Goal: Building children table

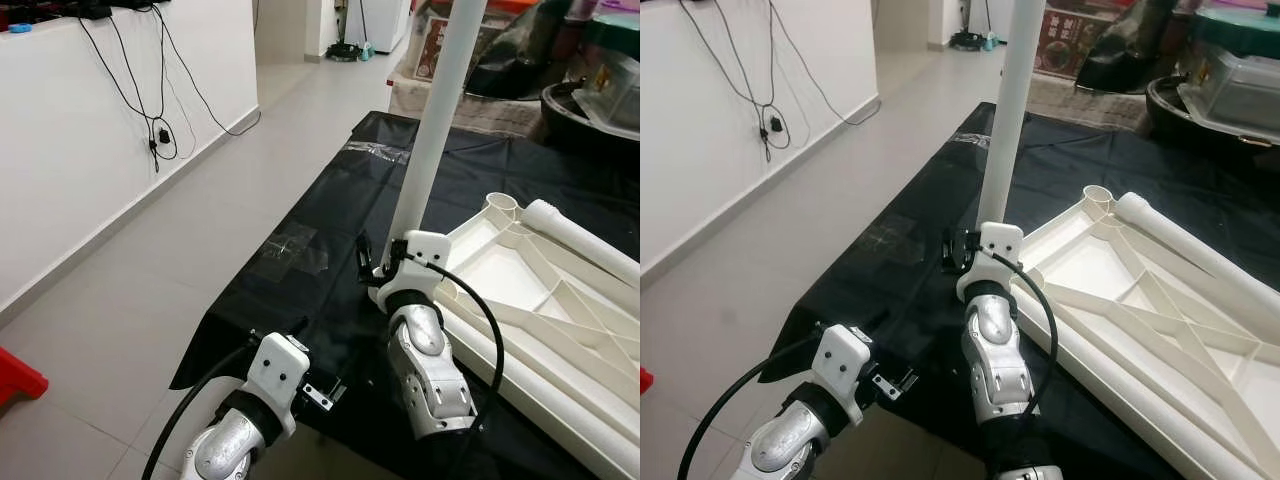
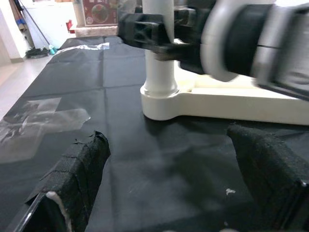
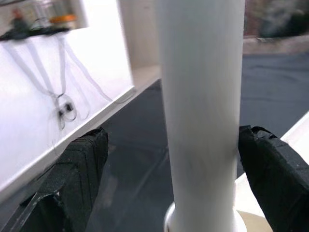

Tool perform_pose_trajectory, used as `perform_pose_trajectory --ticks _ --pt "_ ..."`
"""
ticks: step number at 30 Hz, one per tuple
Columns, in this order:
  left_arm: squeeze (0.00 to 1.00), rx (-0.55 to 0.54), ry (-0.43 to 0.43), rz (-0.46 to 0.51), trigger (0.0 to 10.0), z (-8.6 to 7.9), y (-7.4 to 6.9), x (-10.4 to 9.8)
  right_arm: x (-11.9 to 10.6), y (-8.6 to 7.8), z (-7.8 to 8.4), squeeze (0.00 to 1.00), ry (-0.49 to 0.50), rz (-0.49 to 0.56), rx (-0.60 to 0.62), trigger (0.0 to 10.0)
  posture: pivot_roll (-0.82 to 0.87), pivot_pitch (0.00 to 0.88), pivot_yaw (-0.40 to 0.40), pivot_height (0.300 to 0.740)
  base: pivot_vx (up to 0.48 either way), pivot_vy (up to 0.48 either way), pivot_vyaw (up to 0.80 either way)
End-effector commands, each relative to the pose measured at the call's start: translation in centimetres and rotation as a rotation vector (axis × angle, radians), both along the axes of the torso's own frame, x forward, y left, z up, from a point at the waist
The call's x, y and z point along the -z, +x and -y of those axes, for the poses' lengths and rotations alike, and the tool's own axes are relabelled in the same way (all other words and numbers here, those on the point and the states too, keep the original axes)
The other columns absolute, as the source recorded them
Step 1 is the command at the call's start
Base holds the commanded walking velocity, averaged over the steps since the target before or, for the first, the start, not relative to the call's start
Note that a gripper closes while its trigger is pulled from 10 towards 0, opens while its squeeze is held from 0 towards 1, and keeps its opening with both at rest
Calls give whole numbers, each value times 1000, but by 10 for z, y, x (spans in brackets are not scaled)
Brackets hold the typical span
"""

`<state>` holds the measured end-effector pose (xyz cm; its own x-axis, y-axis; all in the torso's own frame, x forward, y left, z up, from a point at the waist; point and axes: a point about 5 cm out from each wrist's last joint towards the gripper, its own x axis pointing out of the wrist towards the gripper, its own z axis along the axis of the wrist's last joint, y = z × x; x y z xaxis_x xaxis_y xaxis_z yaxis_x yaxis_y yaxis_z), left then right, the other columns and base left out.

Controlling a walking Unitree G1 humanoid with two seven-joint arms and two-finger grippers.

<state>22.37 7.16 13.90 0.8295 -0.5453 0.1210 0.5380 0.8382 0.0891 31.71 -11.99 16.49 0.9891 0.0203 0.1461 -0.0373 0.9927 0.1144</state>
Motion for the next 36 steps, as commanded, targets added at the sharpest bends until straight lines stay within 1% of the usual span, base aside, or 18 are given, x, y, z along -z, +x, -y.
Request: perform_pose_trajectory --ticks 1,2,3,4,5,6,7,8,9,11,12,15,22,26,36 --pt "0 -7 8 -19 10000 -2 1 5 6 -8 2 0 -36 -16 -55 10000 86 92 -56 740 0 0 0" --pt "0 -13 13 -23 10000 -2 2 6 9 -12 3 0 -62 -24 -80 10000 86 92 -56 740 0 0 0" --pt "0 -13 13 -23 10000 -2 2 6 9 -12 3 0 -62 -24 -80 10000 86 92 -56 740 0 0 0" --pt "0 -32 23 -38 10000 -4 5 8 20 -20 6 0 -63 -82 -84 10000 84 90 -51 740 0 0 0" --pt "0 -39 29 -45 10000 -5 6 9 23 -24 9 0 -73 -93 -61 10000 83 89 -49 740 0 0 0" --pt "0 -39 29 -45 10000 -5 6 9 23 -24 9 0 -73 -93 -61 10000 83 89 -49 740 0 0 0" --pt "0 -47 35 -50 10000 -6 7 10 24 -28 10 0 -82 -96 -48 10000 83 89 -49 740 0 0 0" --pt "0 -51 38 -53 10000 -7 8 11 27 -34 10 0 -111 -93 -30 10000 80 84 -46 740 0 0 0" --pt "0 -51 38 -53 10000 -7 8 11 27 -34 10 0 -111 -93 -30 10000 80 84 -46 740 0 0 0" --pt "0 -60 44 -59 10000 -8 10 12 31 -45 8 0 -150 -79 -51 10000 76 80 -40 740 0 0 0" --pt "0 -60 44 -59 10000 -8 10 12 31 -45 8 0 -150 -79 -51 10000 76 80 -40 740 0 0 0" --pt "0 -70 55 -66 10000 -10 13 14 38 -54 8 0 -139 -106 -43 10000 72 78 -36 740 0 0 -450" --pt "0 -85 74 -87 10000 -12 17 19 37 -54 8 0 -129 -99 -52 10000 65 74 -32 740 0 0 -707" --pt "0 -88 98 -92 10000 -11 18 21 37 -54 7 0 -137 -102 -61 10000 60 69 -34 740 0 0 0" --pt "0 -86 112 -96 10000 -10 21 24 39 -53 8 0 -138 -123 -56 10000 56 64 -38 740 0 -439 0"
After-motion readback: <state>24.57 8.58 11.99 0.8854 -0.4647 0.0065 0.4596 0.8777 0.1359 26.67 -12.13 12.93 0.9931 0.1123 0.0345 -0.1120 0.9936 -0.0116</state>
